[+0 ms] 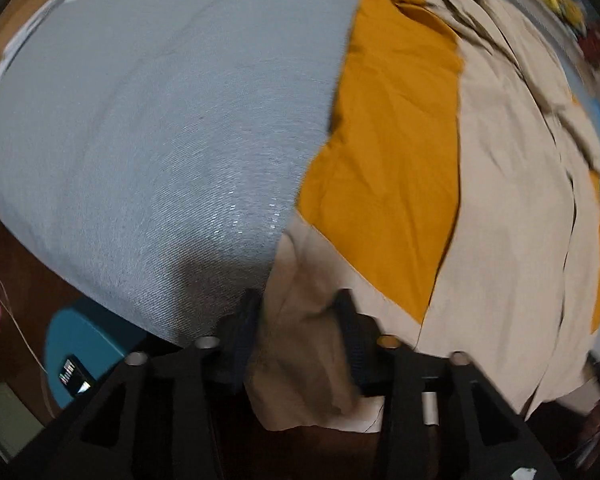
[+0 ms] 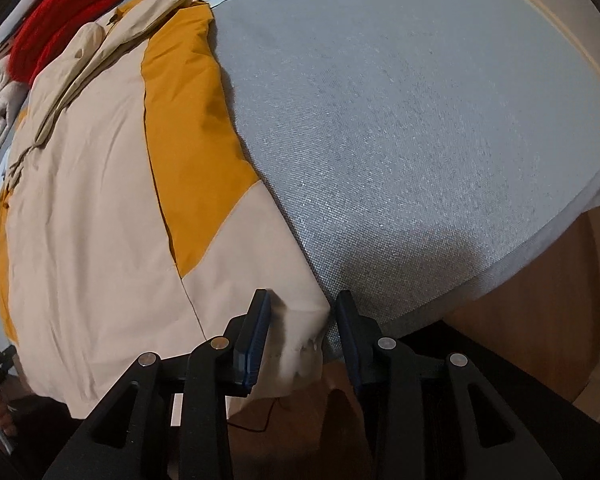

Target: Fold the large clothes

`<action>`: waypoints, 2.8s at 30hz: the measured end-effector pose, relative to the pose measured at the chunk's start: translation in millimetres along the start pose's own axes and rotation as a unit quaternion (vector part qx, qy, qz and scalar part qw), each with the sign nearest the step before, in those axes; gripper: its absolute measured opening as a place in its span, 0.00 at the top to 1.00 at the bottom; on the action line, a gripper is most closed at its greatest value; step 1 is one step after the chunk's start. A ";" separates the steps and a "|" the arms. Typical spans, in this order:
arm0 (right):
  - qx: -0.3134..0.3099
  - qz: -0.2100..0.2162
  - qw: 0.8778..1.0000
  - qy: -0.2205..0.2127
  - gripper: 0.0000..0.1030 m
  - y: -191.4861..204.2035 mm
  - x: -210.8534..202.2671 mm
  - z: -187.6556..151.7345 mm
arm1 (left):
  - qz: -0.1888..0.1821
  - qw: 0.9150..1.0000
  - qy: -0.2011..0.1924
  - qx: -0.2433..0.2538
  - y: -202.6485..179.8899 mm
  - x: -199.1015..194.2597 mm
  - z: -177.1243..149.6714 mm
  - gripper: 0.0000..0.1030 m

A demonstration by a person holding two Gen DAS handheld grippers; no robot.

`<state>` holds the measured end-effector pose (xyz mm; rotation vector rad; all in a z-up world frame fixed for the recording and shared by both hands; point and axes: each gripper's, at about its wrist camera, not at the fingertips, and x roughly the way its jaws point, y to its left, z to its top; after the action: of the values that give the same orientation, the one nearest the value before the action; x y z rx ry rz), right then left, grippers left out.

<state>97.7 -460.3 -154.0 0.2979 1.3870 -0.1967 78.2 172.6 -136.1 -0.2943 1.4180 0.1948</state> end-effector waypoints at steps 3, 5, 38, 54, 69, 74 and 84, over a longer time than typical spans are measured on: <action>-0.019 0.003 1.000 -0.010 0.89 8.1 -5.2 -1.7 | -0.005 1.000 -0.004 0.026 -7.5 -4.6 -4.7 0.94; -0.033 0.003 0.999 -0.023 0.93 13.5 -13.5 -4.1 | -0.002 0.999 -0.014 0.036 -10.1 -11.6 -7.6 0.96; -0.067 0.177 0.961 -0.204 0.98 -47.6 -282.4 -115.4 | -0.221 0.964 -0.072 0.125 18.5 -219.1 -81.7 0.99; -0.057 0.150 0.961 -0.226 0.98 10.2 -203.5 89.6 | -0.216 0.966 -0.133 0.048 -29.9 -137.5 101.8 0.99; -0.090 0.094 0.973 -0.192 0.97 80.1 -74.9 214.7 | -0.156 0.982 -0.097 0.030 -33.2 -48.5 173.1 0.91; -0.047 0.100 0.974 -0.199 0.91 72.3 -76.6 211.1 | -0.163 0.977 -0.136 -0.011 -14.7 -69.0 161.3 0.85; 0.030 0.137 0.980 -0.138 0.78 32.2 -56.0 189.6 | -0.120 0.987 -0.109 0.009 -12.3 -56.0 149.0 0.65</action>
<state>275.0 -492.8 -66.7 0.4895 1.0542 -0.0484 214.0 210.2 -61.1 -0.4141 1.1557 0.0156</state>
